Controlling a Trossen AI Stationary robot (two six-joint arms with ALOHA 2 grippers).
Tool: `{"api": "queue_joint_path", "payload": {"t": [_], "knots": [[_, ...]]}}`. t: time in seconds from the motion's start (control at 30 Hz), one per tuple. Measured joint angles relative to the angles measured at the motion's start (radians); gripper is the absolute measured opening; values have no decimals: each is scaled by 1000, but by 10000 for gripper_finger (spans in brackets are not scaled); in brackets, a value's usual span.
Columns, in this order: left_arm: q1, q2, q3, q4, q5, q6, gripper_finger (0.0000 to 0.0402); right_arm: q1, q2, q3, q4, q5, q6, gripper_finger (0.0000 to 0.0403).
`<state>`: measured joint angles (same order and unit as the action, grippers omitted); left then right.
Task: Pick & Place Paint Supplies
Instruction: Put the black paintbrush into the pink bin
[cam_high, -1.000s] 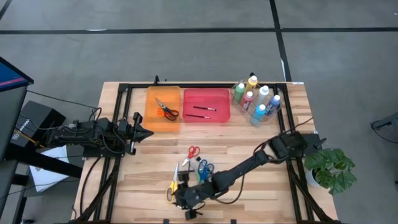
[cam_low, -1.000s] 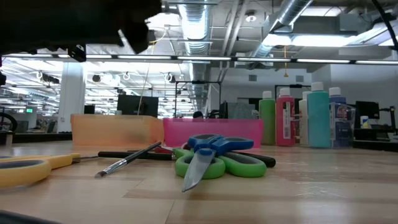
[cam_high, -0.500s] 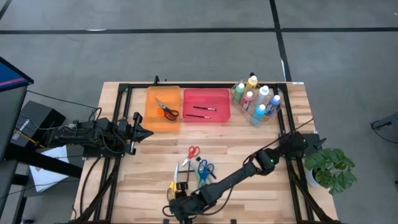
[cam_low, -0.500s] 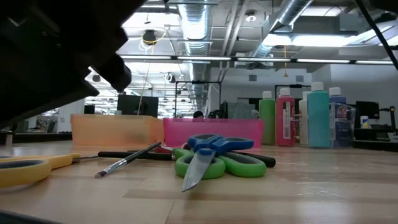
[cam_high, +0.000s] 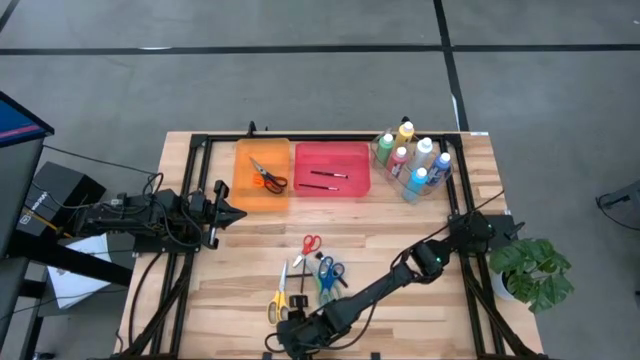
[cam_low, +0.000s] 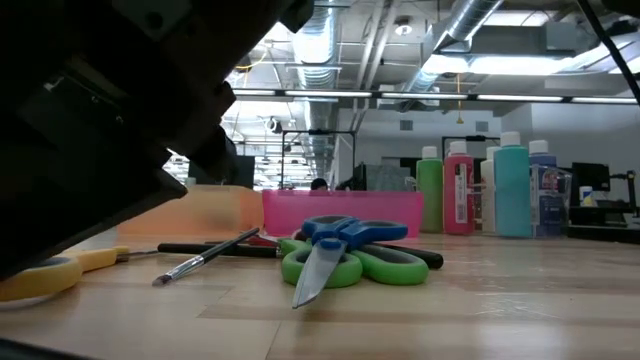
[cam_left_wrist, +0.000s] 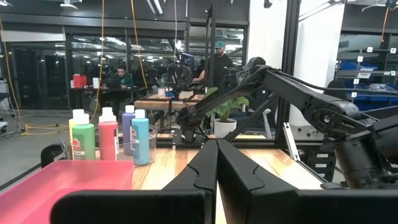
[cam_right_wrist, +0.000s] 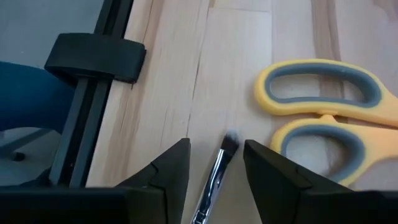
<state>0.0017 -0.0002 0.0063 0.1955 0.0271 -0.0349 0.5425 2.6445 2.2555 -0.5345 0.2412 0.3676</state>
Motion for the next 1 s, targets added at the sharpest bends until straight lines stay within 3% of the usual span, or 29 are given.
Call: {"api": "queue_joint_path", "payload": {"t": [0.2,0.53,0.77,1.0], "knots": [[0,0,0,0,0,0,2,-1,27,4,13,31,32,127],[0,0,0,0,0,0,2,-13,33,2,-7,30,79,13],[0,0,0,0,0,0,2,-3,33,1,-24,29,111,10],[0,0,0,0,0,0,2,25,15,-3,-37,93,83,4]]}}
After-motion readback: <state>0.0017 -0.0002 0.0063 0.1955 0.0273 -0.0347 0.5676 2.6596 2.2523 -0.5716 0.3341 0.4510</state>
